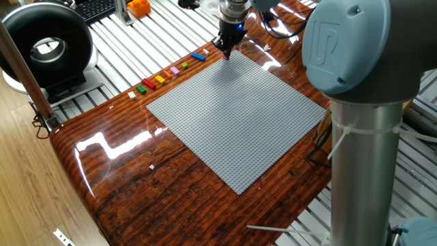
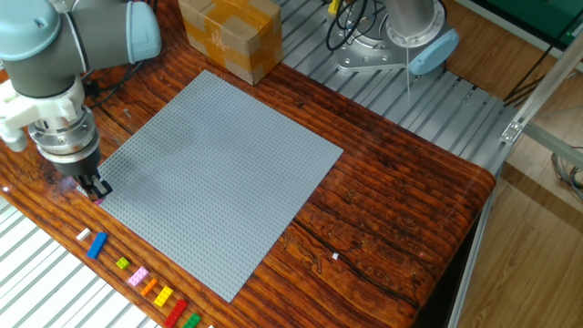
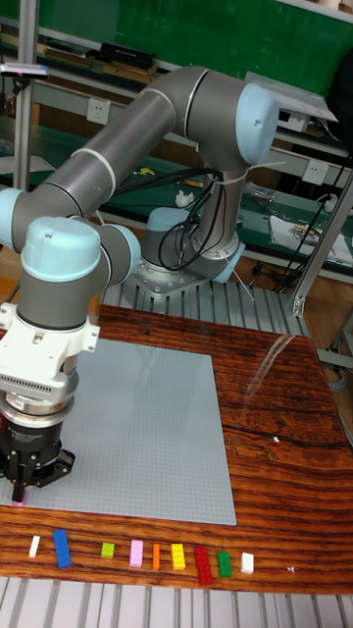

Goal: Build with small Lego blocks

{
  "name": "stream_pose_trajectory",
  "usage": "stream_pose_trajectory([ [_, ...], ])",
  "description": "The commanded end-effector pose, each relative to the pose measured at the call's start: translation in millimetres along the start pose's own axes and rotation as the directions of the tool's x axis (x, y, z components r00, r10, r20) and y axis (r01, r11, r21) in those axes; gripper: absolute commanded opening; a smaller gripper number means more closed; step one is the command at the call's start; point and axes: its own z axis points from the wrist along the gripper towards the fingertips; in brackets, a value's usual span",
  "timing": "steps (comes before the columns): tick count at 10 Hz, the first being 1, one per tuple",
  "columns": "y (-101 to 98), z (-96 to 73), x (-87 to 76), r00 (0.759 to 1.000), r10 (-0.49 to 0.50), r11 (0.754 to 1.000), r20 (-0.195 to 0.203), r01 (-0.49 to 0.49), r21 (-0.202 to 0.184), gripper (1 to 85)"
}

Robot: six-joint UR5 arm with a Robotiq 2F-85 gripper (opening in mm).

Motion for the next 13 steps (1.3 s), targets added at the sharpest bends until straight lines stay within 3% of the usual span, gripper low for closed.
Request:
stream_pose_trajectory([
  [1,-4.8,-4.6,1.7,1.000,-0.002,1.000,-0.009,0.002,-0.001,1.0],
  [6,-13.5,-9.0,9.5,0.999,0.015,0.999,-0.049,-0.013,0.041,1.0],
  [8,-18.7,-21.0,13.9,0.995,0.023,0.998,-0.098,-0.018,0.055,1.0],
  [9,-18.3,-21.9,13.5,0.995,0.022,0.998,-0.101,-0.016,0.055,1.0],
  [11,-7.3,-27.1,15.7,0.991,0.029,0.999,-0.132,-0.027,0.022,7.7],
  [12,-7.1,-36.0,17.4,0.985,0.033,0.999,-0.167,-0.027,0.038,13.0],
  [13,-3.9,-39.8,15.0,0.984,0.036,0.999,-0.175,-0.029,0.044,18.7],
])
